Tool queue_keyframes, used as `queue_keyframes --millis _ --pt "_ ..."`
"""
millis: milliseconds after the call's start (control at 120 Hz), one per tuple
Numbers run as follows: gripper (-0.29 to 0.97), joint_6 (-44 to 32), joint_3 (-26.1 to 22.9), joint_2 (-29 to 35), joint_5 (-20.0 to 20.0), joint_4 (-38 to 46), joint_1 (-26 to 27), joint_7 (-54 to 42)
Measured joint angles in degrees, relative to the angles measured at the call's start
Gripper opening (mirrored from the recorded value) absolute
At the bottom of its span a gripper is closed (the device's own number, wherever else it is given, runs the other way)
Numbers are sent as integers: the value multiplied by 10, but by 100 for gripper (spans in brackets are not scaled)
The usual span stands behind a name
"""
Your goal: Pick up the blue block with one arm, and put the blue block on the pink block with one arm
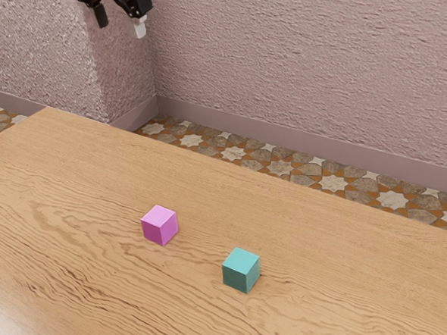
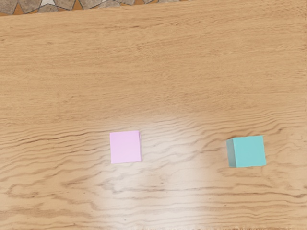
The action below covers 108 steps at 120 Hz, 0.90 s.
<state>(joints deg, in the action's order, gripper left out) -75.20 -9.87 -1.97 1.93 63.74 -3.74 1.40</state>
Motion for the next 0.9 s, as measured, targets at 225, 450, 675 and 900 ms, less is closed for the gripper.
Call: queue_keyframes --millis 225,450,675,900 --pt "68 -4 -54 -13 18 3 43 1" --pt "68 -48 -68 -9 18 116 50 2" --pt "68 -198 -79 29 -11 348 23 1" --pt "68 -320 -106 27 -31 423 5 1"
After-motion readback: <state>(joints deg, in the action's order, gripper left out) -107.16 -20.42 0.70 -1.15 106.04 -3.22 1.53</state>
